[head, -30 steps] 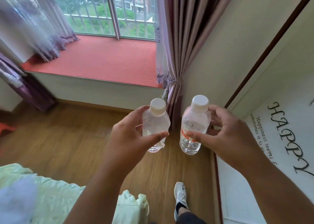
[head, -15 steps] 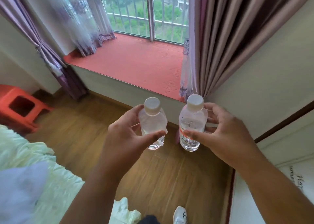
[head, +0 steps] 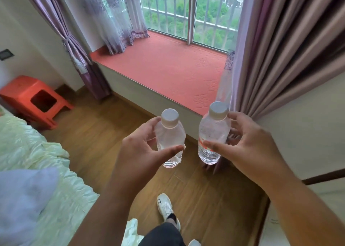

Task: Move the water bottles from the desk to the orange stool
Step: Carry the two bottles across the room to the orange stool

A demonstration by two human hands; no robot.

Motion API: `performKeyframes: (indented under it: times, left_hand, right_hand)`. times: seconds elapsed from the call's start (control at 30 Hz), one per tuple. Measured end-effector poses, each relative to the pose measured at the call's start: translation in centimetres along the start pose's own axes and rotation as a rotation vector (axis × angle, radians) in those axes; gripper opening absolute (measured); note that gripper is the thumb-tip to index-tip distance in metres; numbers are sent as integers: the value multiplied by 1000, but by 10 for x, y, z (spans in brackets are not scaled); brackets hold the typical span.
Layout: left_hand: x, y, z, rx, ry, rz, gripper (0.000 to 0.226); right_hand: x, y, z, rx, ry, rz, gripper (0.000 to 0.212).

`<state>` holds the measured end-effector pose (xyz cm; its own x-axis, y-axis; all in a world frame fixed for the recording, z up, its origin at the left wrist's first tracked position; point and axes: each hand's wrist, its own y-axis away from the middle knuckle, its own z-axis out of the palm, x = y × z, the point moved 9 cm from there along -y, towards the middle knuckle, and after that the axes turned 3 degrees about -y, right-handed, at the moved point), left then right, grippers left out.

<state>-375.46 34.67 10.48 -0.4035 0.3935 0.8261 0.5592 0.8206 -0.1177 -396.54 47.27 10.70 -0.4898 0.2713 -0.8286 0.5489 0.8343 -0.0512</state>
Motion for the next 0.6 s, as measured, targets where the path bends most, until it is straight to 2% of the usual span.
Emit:
performKeyframes:
  times: [0.1,0.27,0.47,0.6]
  left_hand:
    - [-12,-28,2,-15,27,-12,78]
    - [-36,-88,-7,-31,91,-38,73]
    - [-62,-157,-52,18,171,-53,77]
    - [-85,-181,-96,89,170,-66,81]
  right_hand:
    - [2,-23,5,6,30,19,85]
    - [-8,-71,19,8,24,62,79]
    - [-51,-144,53,9,24,25,76]
    - [-85,-184,94,-50,7,-48,78]
